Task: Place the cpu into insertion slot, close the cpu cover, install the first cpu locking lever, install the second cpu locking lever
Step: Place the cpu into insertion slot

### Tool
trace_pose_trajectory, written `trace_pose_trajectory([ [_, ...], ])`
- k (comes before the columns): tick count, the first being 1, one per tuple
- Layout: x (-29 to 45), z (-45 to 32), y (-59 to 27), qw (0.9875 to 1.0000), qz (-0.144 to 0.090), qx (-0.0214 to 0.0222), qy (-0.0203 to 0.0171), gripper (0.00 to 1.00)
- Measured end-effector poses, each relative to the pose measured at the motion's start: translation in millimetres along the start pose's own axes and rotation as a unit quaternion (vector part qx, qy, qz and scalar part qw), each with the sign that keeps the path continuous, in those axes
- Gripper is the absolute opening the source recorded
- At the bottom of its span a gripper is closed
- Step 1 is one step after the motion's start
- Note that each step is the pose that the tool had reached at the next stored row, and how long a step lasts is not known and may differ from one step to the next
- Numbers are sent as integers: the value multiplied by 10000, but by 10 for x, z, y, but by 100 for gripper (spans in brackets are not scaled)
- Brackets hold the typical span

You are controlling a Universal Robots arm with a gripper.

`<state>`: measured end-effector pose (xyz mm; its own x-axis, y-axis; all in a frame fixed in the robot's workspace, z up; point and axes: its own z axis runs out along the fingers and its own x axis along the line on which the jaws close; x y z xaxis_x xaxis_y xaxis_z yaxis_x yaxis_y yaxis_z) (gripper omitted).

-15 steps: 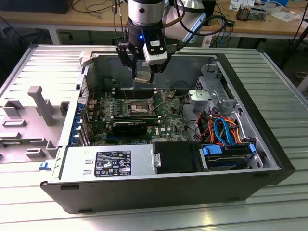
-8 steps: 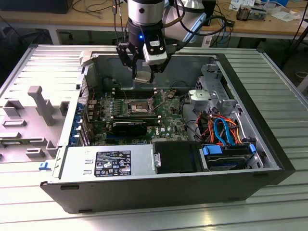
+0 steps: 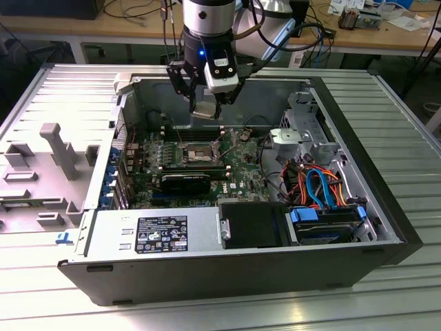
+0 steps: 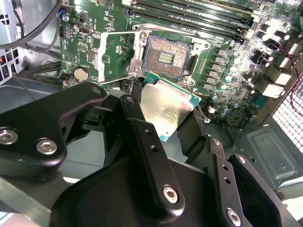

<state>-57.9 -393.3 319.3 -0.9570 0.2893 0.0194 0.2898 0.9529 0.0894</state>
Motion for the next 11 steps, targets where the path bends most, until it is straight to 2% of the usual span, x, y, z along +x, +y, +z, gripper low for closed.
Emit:
trace_pose_trajectory([
  [11,0,0,0,10000,57,-1,-5,55],
])
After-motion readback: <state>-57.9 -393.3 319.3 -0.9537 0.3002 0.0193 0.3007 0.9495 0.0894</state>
